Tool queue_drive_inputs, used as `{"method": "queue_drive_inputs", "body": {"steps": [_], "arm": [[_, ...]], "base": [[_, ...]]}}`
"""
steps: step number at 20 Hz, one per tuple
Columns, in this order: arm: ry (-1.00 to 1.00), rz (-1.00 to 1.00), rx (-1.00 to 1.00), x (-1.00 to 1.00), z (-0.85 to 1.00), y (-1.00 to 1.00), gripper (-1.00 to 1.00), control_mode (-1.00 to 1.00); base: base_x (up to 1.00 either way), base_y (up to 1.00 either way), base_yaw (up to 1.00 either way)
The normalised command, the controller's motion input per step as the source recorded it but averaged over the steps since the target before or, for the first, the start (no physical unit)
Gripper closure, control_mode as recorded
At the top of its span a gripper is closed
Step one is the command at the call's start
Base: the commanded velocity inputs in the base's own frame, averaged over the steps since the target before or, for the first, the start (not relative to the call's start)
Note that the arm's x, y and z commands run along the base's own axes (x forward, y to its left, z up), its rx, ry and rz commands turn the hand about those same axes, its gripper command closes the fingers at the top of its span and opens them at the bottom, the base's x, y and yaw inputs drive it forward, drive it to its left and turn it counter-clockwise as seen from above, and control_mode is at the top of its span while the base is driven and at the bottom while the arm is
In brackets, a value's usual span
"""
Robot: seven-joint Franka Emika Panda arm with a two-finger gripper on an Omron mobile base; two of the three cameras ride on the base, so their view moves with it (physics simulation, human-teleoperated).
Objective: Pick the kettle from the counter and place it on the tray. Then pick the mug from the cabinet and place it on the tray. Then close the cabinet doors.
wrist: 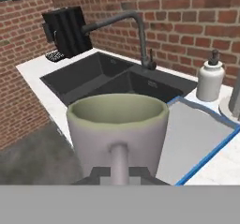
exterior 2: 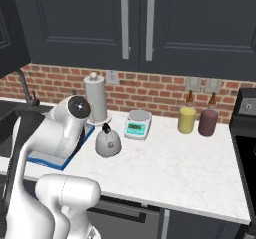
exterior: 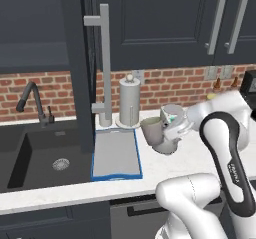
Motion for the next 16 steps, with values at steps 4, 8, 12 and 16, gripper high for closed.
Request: {"method": "queue_drive_inputs", "body": {"steps": [4,8,12,16], "arm": [[-0.14,0.36,0.00,0.31,-0.51,0.29,1.00,-1.00],[-0.10,0.34,0.00,0.20,-0.53,0.51,1.00,-1.00],[-0.06,0.31,0.02,0.18,-0.48,0.36,1.00,-1.00],[-0.02,0.26,0.07,0.25,-0.37,0.15,1.00,-1.00]], "base": [[0.00,0.00,0.00],[0.00,0.00,0.00],[0.00,0.00,0.00],[0.00,0.00,0.00]]}}
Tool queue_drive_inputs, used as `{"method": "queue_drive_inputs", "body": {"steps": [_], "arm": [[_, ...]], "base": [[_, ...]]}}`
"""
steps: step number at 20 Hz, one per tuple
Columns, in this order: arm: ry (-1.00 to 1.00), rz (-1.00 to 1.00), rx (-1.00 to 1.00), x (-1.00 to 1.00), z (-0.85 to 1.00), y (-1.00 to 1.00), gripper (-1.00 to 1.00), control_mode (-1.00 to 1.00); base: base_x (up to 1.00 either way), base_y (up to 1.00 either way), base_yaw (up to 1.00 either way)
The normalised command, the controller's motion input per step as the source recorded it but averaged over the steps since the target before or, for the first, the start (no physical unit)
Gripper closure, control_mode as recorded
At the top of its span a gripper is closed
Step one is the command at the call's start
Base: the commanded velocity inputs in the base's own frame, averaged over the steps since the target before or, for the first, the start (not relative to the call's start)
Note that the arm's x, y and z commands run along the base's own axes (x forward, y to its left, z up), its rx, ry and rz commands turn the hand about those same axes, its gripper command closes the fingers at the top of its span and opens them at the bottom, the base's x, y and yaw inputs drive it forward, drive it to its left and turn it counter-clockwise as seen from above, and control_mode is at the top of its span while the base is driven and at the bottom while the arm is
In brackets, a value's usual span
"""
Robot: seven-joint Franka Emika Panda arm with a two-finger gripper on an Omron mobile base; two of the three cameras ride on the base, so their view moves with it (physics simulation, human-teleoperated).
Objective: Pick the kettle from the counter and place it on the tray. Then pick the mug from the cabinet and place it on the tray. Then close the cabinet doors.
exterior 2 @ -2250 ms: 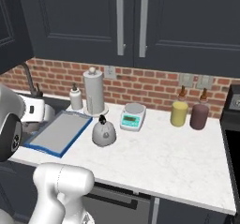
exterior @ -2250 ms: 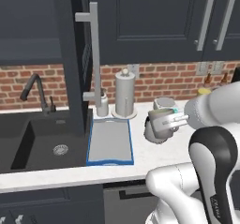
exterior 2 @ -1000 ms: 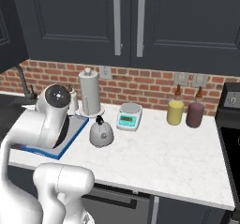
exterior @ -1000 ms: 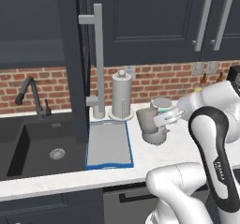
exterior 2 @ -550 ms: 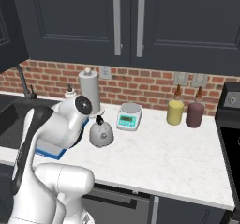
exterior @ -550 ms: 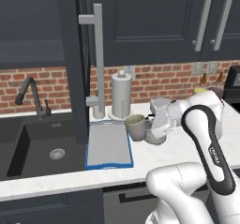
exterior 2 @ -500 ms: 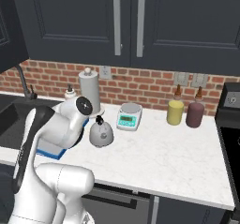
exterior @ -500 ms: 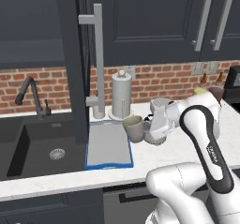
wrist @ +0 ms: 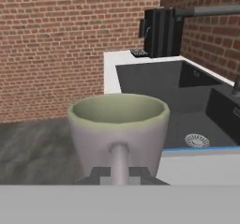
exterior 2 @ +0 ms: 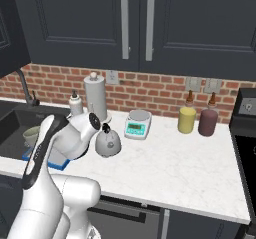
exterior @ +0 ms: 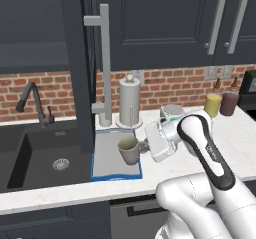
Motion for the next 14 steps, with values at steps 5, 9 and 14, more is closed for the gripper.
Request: {"method": "queue_drive_inputs", "body": {"steps": [5,9,14], "arm": [[0.00,0.16,0.05,0.45,-0.26,0.01,1.00,-1.00],[0.00,0.11,0.01,0.34,-0.25,0.01,1.00,-1.00],[-0.01,0.02,0.00,0.12,-0.20,0.13,1.00,-1.00]], "base": [[0.00,0.00,0.00],[0.00,0.00,0.00],[0.00,0.00,0.00]]}}
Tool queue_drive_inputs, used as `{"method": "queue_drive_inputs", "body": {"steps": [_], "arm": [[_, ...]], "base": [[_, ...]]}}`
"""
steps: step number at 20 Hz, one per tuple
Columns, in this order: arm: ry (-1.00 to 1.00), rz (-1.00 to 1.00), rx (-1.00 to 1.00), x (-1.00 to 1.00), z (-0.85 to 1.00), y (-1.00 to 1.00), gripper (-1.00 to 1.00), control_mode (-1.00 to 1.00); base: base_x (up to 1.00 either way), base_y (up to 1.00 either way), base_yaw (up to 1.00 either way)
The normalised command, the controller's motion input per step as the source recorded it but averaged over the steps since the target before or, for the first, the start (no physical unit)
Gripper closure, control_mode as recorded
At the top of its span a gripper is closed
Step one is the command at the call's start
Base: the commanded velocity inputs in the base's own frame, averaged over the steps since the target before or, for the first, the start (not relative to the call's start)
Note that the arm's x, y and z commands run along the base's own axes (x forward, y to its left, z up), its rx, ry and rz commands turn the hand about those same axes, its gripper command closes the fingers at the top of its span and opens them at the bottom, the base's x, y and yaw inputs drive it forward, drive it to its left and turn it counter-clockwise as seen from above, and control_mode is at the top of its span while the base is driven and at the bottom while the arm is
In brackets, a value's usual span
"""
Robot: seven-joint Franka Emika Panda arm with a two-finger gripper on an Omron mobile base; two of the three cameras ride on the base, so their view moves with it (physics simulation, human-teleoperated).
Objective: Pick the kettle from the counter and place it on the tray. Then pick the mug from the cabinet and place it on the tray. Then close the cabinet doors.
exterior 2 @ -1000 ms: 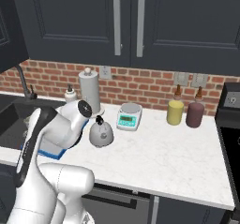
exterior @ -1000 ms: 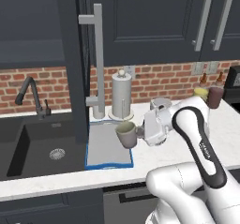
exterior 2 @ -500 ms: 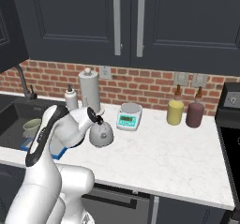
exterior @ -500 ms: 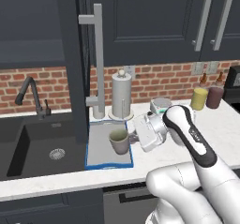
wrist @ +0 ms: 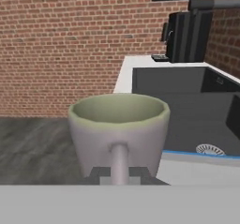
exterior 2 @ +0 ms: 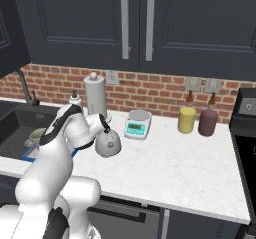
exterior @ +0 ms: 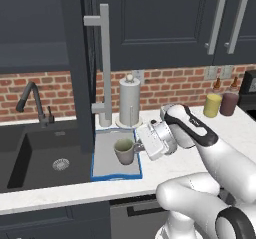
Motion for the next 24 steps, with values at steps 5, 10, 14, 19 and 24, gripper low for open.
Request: {"method": "queue_drive_inputs", "body": {"steps": [5,10,14,19,24], "arm": [[-0.03,0.00,0.00,0.00,-0.20,0.20,1.00,-1.00],[-0.06,0.00,0.00,0.00,-0.22,0.22,1.00,-1.00],[-0.13,0.00,0.00,0.00,-0.25,0.17,1.00,-1.00],[-0.10,0.00,0.00,0.00,-0.18,0.20,1.00,-1.00],[-0.04,0.00,0.00,0.04,-0.16,0.18,1.00,-1.00]], "base": [[0.00,0.00,0.00],[0.00,0.00,0.00],[0.00,0.00,0.00],[0.00,0.00,0.00],[0.00,0.00,0.00]]}}
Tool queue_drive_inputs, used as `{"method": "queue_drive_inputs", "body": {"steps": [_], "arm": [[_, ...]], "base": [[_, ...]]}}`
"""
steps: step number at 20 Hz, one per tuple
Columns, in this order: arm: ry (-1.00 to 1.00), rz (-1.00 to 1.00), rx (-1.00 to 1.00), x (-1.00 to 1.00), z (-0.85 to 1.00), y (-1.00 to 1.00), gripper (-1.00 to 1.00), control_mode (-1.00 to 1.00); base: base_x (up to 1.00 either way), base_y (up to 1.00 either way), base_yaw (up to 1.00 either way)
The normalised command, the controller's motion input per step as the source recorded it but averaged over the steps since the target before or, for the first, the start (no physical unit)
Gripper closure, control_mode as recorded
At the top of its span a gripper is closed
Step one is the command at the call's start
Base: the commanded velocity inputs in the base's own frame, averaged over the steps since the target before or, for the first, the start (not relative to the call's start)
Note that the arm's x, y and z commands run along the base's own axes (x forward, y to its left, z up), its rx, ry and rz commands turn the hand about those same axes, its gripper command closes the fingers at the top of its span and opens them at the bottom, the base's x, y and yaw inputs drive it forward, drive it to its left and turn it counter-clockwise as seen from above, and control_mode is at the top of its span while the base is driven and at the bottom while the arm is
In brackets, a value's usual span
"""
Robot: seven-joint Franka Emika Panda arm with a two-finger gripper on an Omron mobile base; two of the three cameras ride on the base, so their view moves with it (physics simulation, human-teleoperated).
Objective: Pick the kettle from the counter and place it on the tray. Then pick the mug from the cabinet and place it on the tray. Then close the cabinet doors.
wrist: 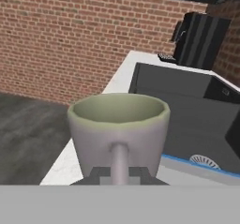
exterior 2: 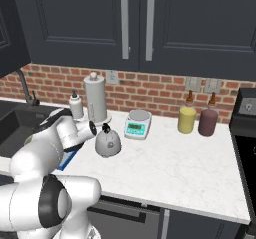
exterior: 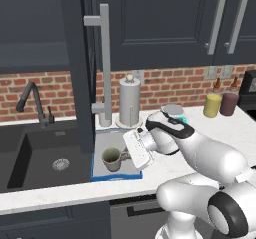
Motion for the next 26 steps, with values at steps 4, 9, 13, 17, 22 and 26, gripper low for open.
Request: {"method": "queue_drive_inputs", "body": {"steps": [4,9,13,17,22,26], "arm": [[0.00,0.00,-0.05,0.17,-0.16,0.12,1.00,-1.00],[0.12,0.00,-0.06,0.25,-0.13,0.01,1.00,-1.00],[0.05,0.00,-0.01,0.23,-0.16,0.00,1.00,-1.00],[0.00,0.00,0.00,0.16,-0.23,0.01,1.00,-1.00],[-0.03,0.00,0.00,0.13,-0.29,0.02,1.00,-1.00],[-0.09,0.00,0.00,0.09,-0.30,0.00,1.00,-1.00]], "base": [[0.00,0.00,0.00],[0.00,0.00,0.00],[0.00,0.00,0.00],[0.00,0.00,0.00],[0.00,0.00,0.00],[0.00,0.00,0.00]]}}
